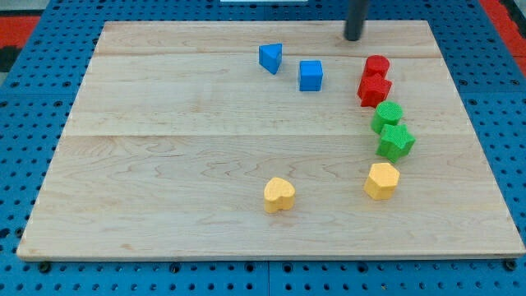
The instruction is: Push the green circle parallel to the green star
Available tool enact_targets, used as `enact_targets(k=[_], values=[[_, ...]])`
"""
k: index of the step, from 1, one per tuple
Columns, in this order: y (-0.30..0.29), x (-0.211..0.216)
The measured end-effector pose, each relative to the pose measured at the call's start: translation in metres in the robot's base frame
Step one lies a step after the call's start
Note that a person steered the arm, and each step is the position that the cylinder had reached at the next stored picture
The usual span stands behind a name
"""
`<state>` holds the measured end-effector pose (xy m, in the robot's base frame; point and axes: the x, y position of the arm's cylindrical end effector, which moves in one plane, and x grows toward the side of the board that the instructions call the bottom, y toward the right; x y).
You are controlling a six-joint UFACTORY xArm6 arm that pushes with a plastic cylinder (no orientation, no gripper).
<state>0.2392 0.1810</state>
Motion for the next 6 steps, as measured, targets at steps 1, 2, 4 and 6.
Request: enact_targets(k=[1, 2, 4, 6], values=[[0.085, 0.054], [0.105, 0.108], [0.079, 0.166], [-0.021, 0.173]])
